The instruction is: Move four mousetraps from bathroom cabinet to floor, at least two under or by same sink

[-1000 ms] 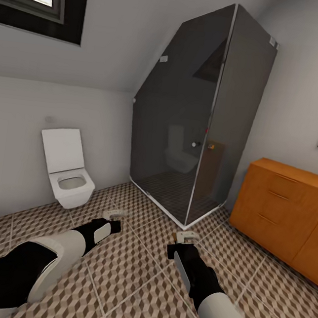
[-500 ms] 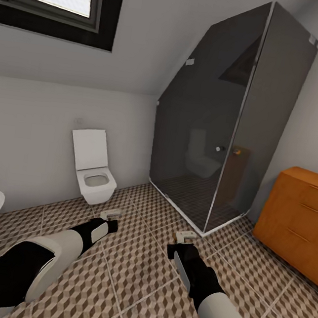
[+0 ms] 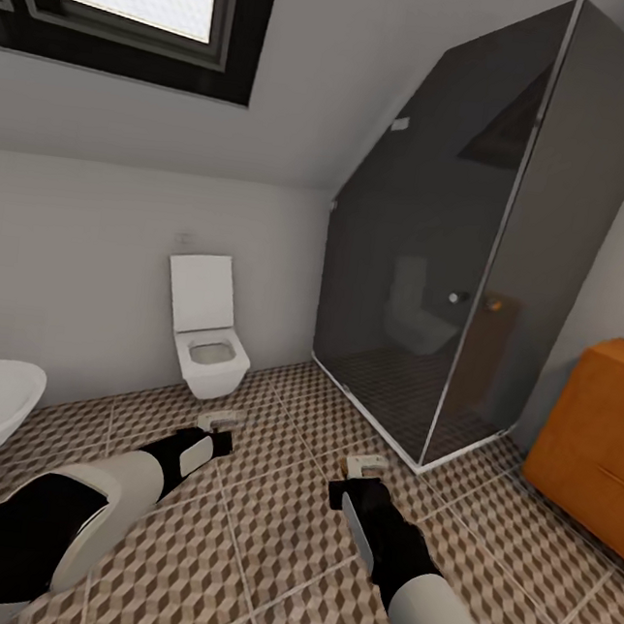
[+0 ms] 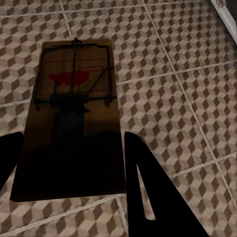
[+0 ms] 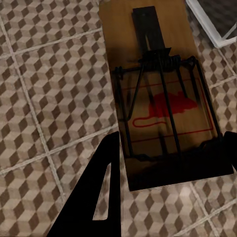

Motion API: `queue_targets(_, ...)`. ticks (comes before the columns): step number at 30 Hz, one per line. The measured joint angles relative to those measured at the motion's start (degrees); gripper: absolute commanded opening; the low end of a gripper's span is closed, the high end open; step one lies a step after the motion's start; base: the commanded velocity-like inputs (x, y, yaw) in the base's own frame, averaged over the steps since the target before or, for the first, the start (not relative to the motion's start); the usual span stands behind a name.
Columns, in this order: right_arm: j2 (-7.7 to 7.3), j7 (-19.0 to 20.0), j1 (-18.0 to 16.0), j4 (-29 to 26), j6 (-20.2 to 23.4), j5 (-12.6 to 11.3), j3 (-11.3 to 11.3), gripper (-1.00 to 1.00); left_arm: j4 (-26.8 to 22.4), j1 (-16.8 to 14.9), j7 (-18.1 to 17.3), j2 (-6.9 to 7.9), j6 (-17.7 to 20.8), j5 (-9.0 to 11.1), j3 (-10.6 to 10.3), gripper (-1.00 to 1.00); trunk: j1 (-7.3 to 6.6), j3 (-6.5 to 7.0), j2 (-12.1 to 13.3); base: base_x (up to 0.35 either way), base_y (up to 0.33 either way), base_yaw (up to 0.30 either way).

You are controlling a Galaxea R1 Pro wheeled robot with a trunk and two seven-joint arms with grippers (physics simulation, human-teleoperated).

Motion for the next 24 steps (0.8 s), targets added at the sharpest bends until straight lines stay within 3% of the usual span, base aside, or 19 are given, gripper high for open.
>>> queue_targets(9, 0.0, -0.01, 0.0, 0.06, -0.03, 0.17, 0.02, -1.0, -0.12, 0.0, 0.0, 0.07, -0.01, 0.36, 0.08, -1.0, 0.0, 0.0, 0.0, 0.0, 0.0, 0.3)
queue_targets(12, 0.0, -0.07, 0.0, 0.2, -0.12, 0.13, 0.08, -1.0, -0.12, 0.0, -0.03, 0.15, -0.08, 3.58, 0.08, -1.0, 0.0, 0.0, 0.0, 0.0, 0.0, 0.3)
queue_targets(16, 0.0, -0.09, 0.0, 0.57, -0.16, 0.03, 0.08, -1.0, -0.1, 0.0, -0.08, 0.19, -0.16, 6.34, 0.05, -1.0, 0.0, 0.0, 0.0, 0.0, 0.0, 0.3)
queue_targets(24, 0.0, -0.15, 0.0, 0.75, -0.14, -0.06, 0.02, -1.0, -0.04, 0.0, -0.13, 0.2, -0.19, 7.01, 0.04, -1.0, 0.0, 0.0, 0.0, 0.0, 0.0, 0.3)
